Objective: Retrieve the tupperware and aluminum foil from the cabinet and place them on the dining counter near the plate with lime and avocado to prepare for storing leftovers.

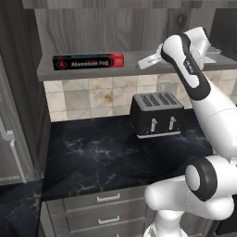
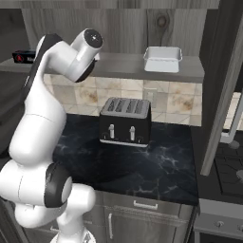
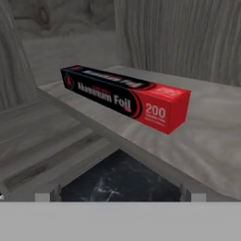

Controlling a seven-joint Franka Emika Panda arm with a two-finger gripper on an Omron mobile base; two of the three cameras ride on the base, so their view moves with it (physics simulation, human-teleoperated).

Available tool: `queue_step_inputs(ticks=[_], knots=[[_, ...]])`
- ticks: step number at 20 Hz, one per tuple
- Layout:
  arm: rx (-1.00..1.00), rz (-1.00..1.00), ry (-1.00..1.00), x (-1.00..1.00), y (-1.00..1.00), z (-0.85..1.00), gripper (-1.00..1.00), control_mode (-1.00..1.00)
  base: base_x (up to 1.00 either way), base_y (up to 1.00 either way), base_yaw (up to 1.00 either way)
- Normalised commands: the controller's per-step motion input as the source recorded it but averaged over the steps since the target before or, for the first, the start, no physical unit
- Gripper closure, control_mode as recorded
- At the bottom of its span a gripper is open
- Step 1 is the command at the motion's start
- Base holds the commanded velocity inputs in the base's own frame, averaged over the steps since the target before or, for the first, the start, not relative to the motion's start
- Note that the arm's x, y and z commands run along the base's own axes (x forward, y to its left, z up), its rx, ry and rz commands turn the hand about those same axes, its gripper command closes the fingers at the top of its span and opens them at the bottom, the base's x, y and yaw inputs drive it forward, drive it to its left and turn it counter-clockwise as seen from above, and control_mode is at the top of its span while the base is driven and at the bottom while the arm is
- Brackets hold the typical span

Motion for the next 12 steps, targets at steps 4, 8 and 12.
queue_step_inputs(ticks=[4, 8, 12], knots=[[-0.02, 0.09, 0.00, 0.22, 0.00, -0.08, -1.00, -1.00, 0.00, 0.00, 0.00], [-0.01, 0.08, 0.00, 0.25, 0.01, -0.01, -1.00, -1.00, 0.00, 0.00, 0.00], [-0.01, 0.06, 0.00, 0.29, 0.05, 0.00, -1.00, -1.00, 0.00, 0.00, 0.00]])
